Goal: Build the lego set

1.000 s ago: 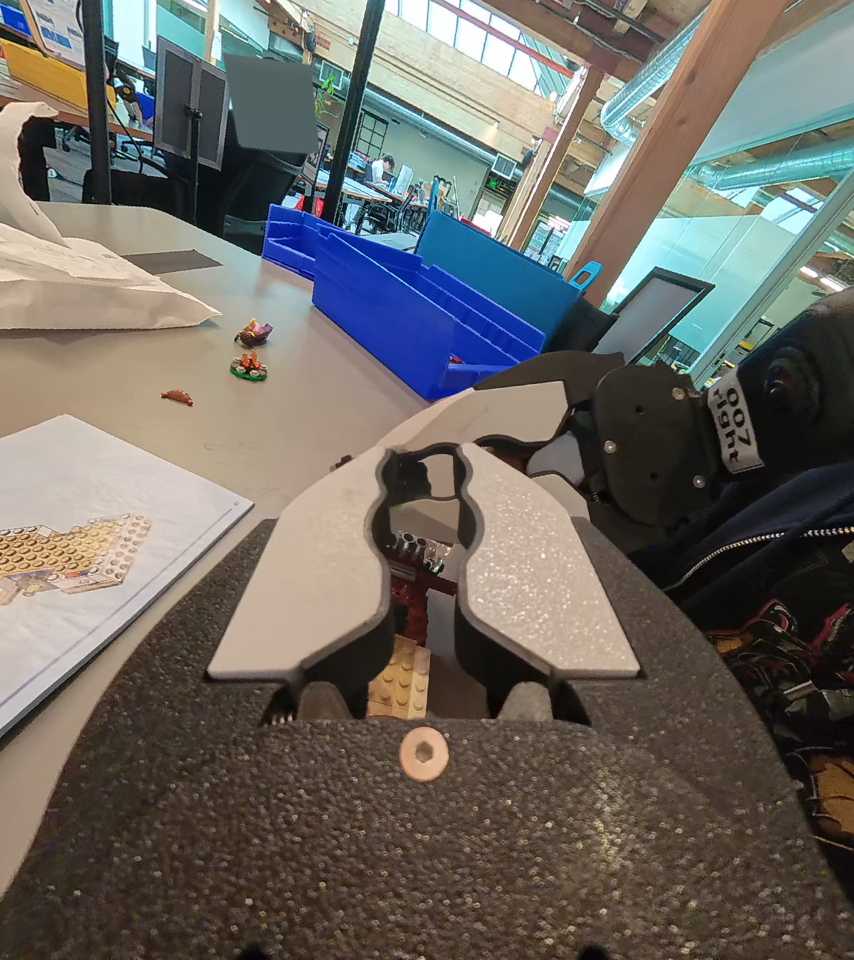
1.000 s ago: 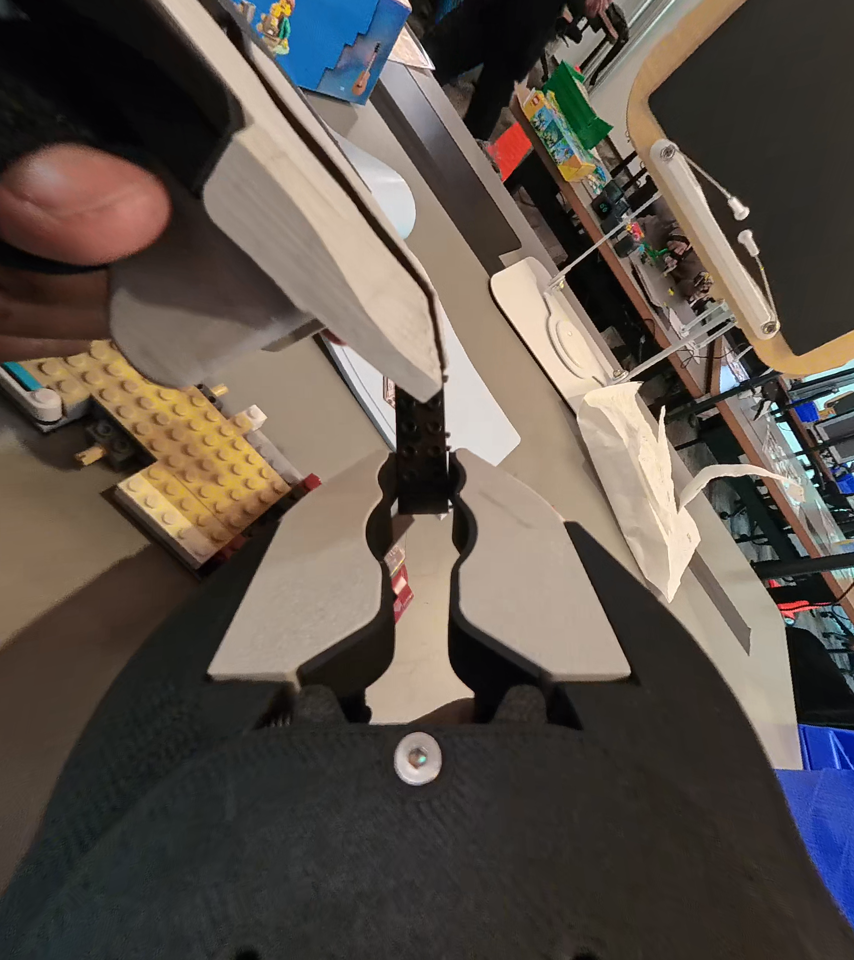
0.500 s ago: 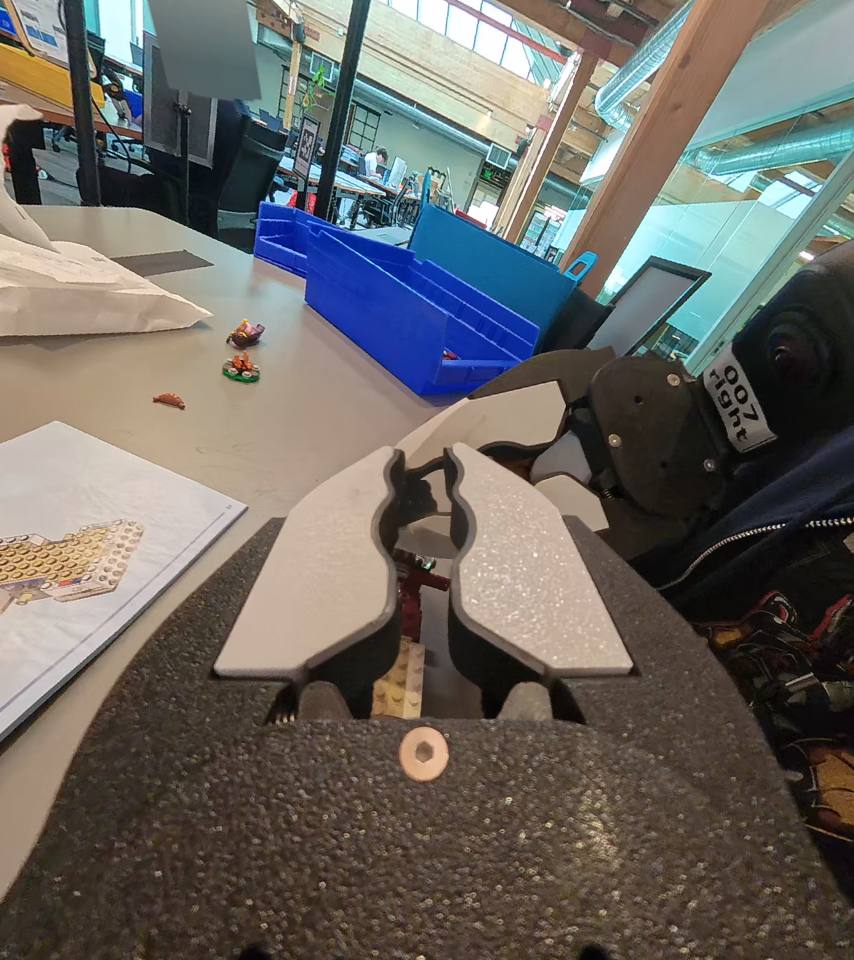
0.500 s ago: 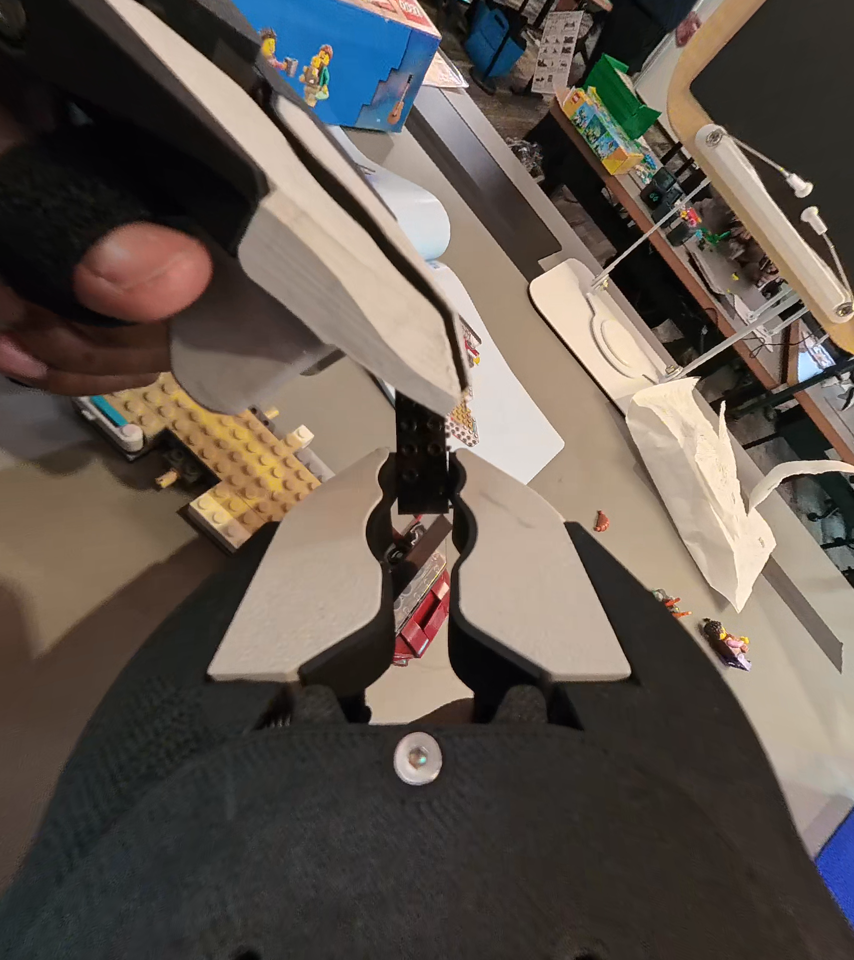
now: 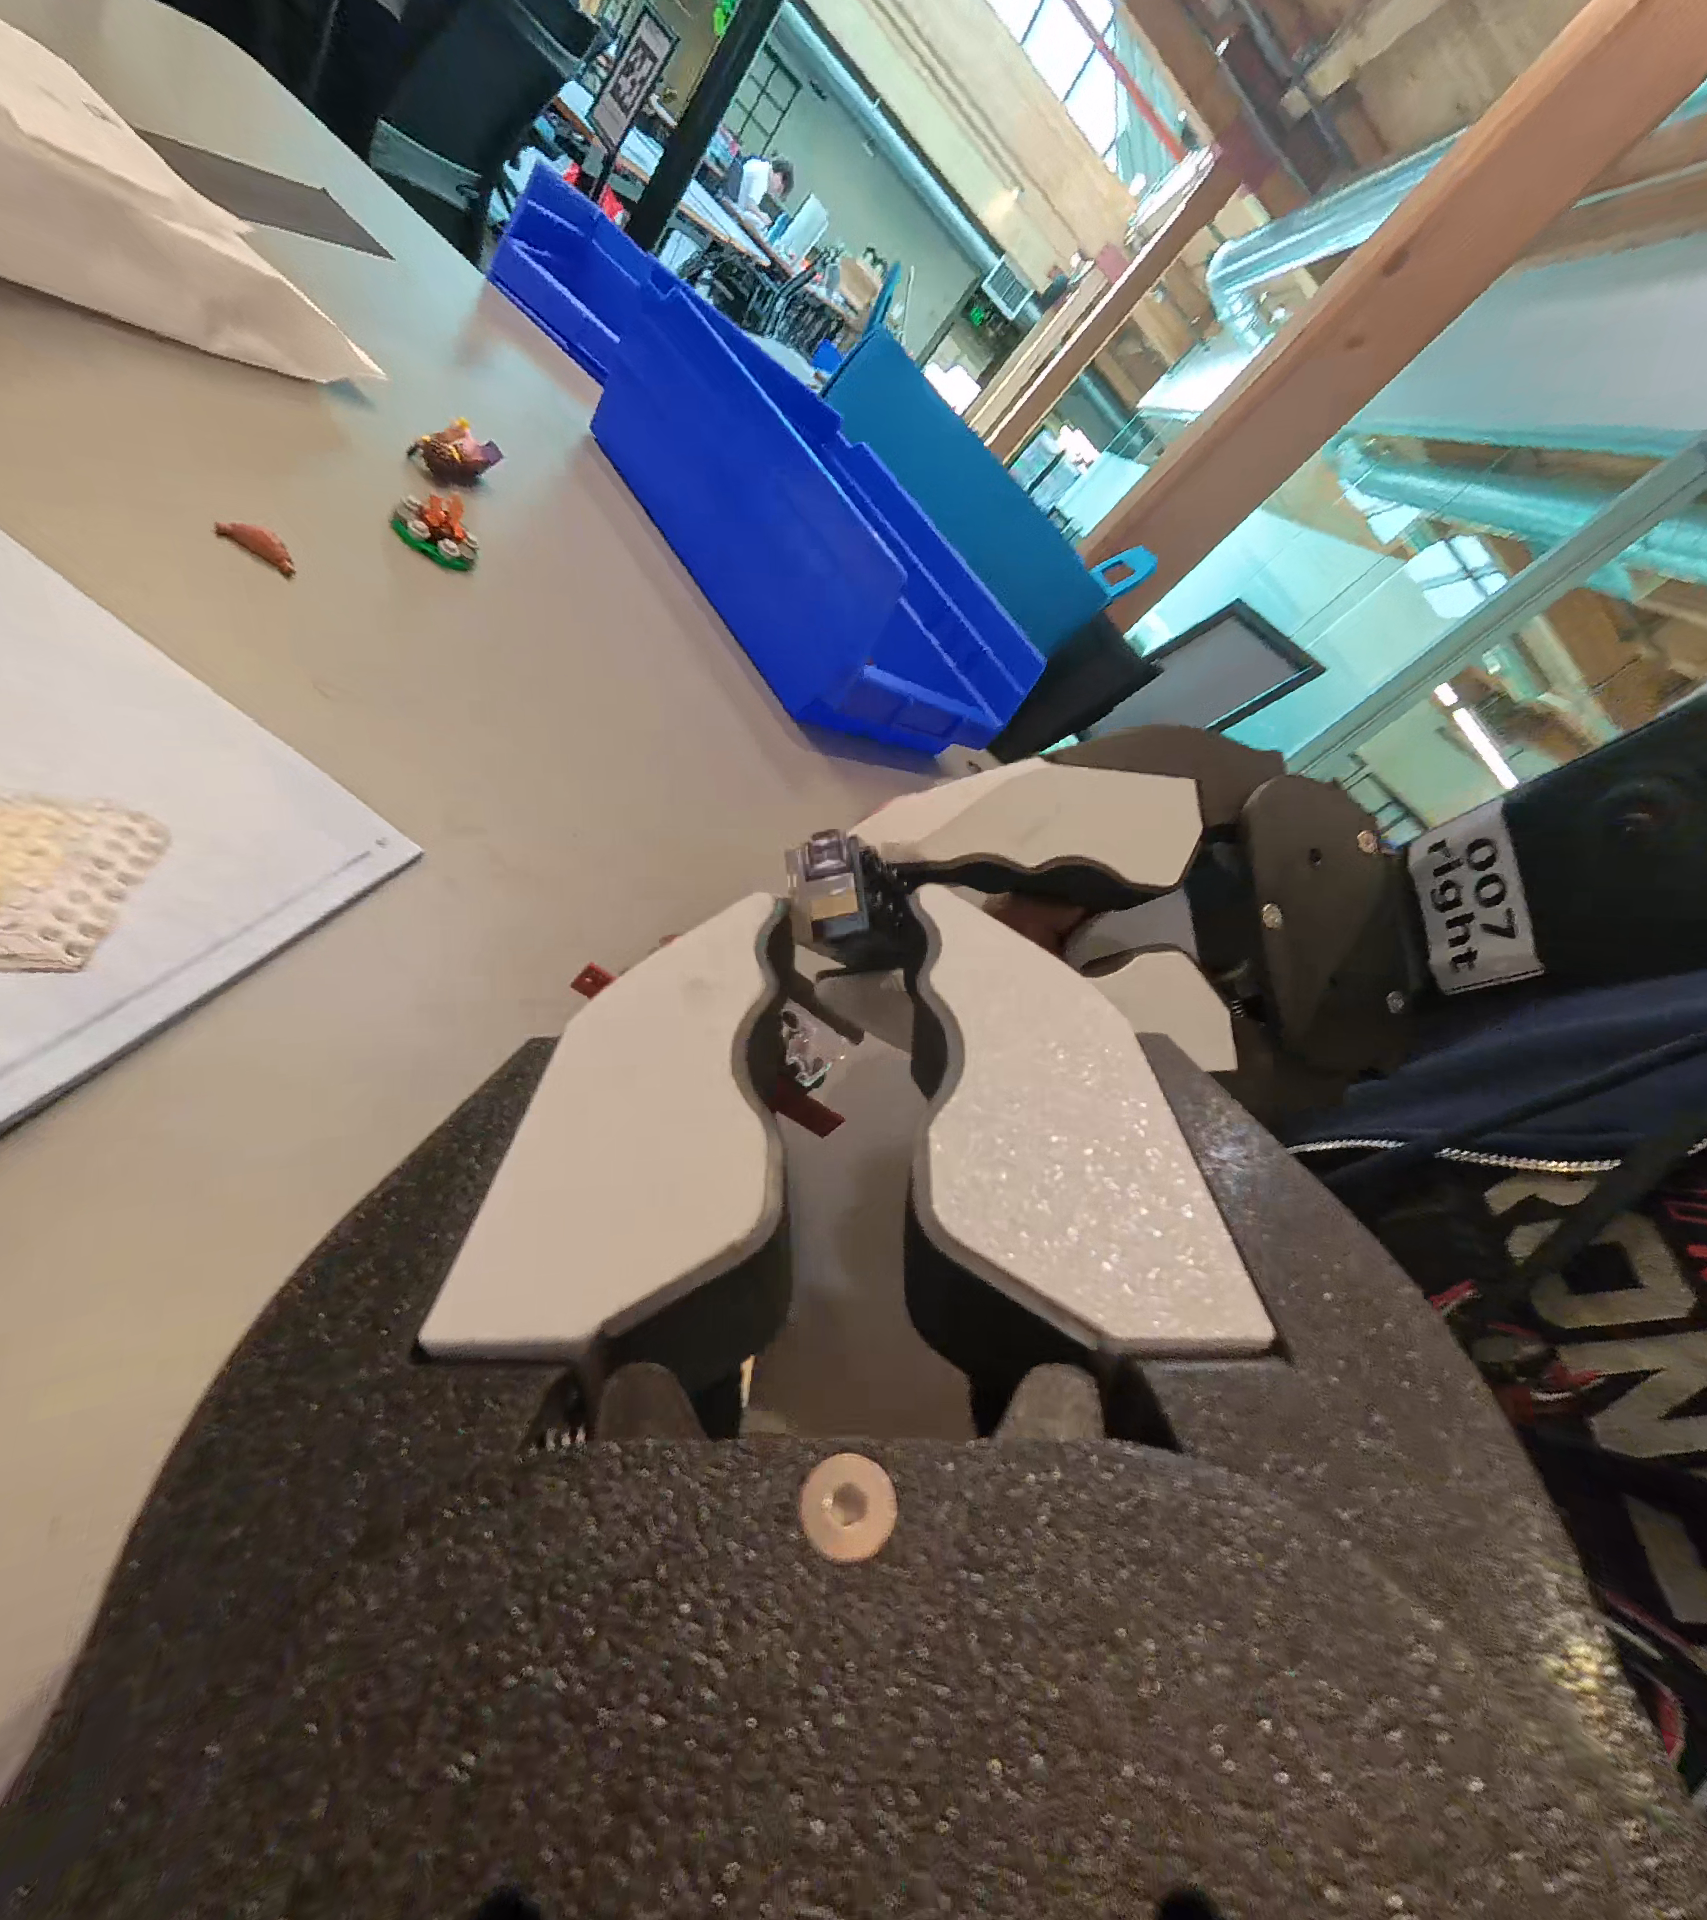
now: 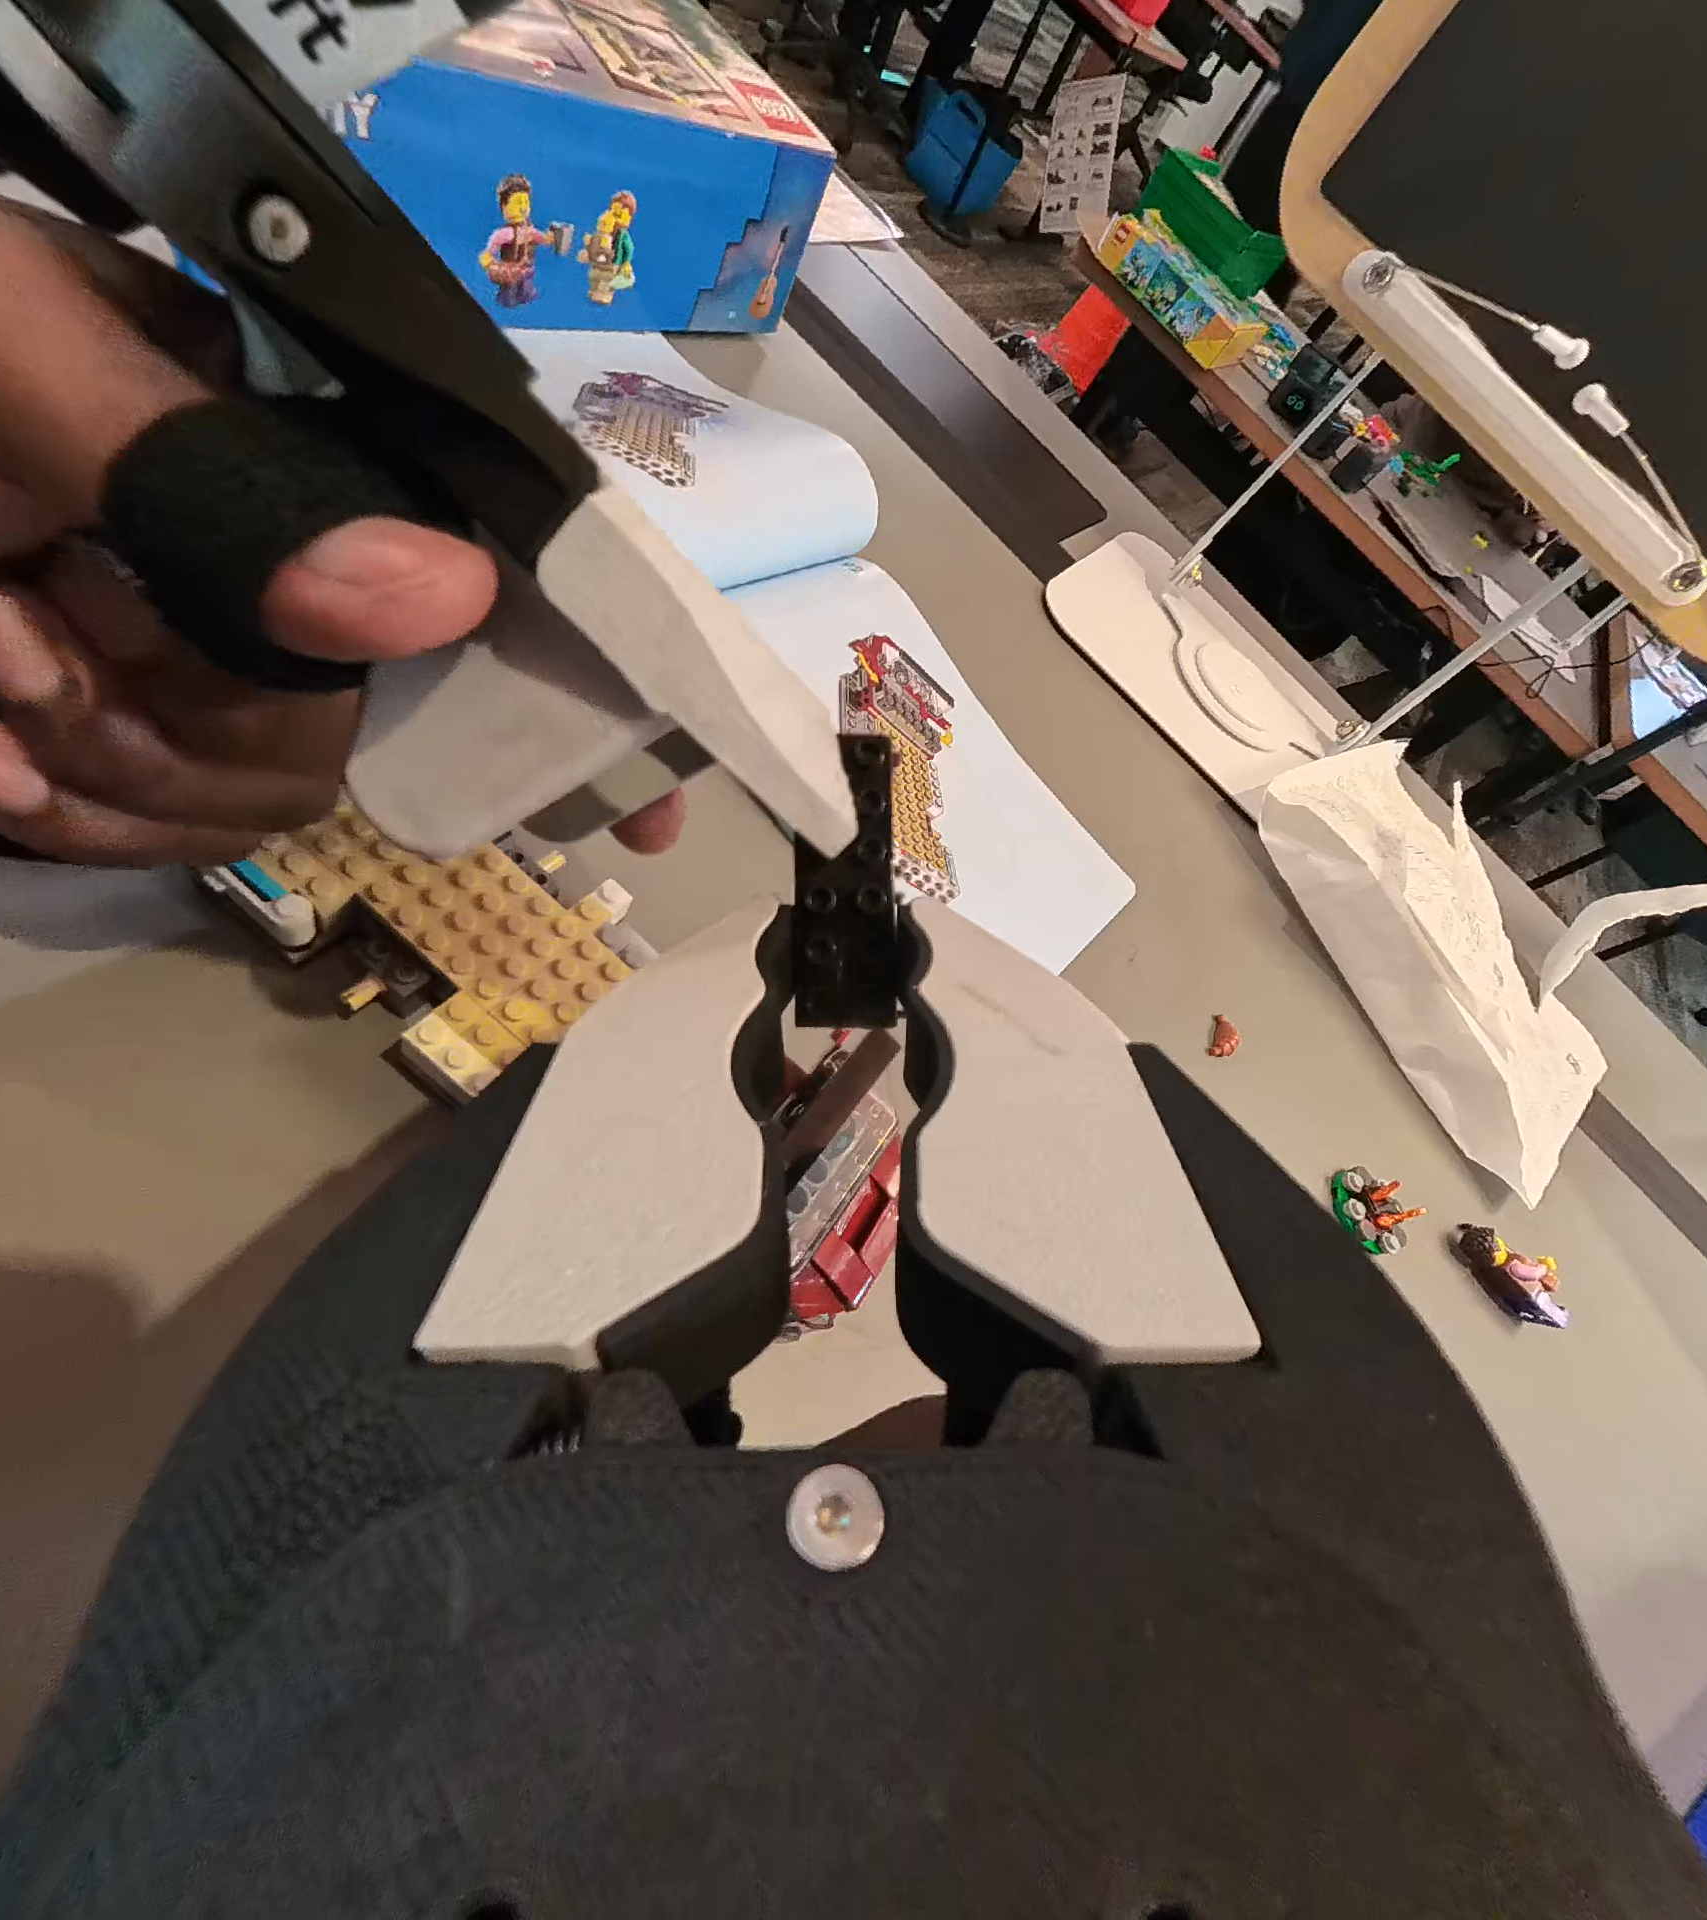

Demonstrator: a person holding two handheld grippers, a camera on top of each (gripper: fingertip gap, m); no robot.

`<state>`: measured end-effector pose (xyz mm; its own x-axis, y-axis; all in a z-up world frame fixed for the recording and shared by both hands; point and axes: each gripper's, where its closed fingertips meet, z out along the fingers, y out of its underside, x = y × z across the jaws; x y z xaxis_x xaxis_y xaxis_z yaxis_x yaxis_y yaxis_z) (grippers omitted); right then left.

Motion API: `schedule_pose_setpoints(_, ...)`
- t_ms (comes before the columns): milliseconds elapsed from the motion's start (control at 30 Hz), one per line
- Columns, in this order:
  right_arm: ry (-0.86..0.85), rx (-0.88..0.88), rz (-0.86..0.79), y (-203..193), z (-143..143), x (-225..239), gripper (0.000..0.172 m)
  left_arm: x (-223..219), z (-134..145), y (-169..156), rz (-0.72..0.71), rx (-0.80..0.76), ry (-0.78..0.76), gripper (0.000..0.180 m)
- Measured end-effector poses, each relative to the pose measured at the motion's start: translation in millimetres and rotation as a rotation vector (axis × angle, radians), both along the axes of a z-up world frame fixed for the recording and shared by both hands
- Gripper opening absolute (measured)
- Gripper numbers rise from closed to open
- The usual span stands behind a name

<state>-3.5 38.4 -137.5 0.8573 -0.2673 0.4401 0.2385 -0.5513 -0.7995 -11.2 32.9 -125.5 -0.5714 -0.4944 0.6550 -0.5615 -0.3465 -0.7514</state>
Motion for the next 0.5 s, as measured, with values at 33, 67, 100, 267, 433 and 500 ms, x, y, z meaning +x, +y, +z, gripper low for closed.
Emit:
schedule_pose_setpoints(33, -0.002, -0.002, 0.002, -1, 0, -1, 0.018, 0, 0, 0, -0.006, -0.028, 0.013, 0.019)
schedule_pose_setpoints(67, -0.001, -0.005, 0.008, -1, -1, -2, 0.018, 0, 0, -1, -0.013, -0.052, 0.027, 0.018)
schedule_pose_setpoints(100, 0.002, -0.010, 0.013, -2, -2, -4, 0.018, 0, -1, -1, -0.022, -0.068, 0.044, 0.018)
schedule_pose_setpoints(267, 0.015, -0.051, 0.058, -13, -11, -10, 0.027, -2, -12, -4, -0.045, -0.063, 0.126, 0.017)
schedule_pose_setpoints(433, 0.007, -0.066, 0.077, -33, -14, -12, 0.035, -2, -32, -3, -0.034, 0.071, 0.214, 0.016)
schedule_pose_setpoints(500, 0.013, -0.067, 0.084, -39, -17, -11, 0.038, -4, -39, -9, -0.057, 0.138, 0.242, 0.016)
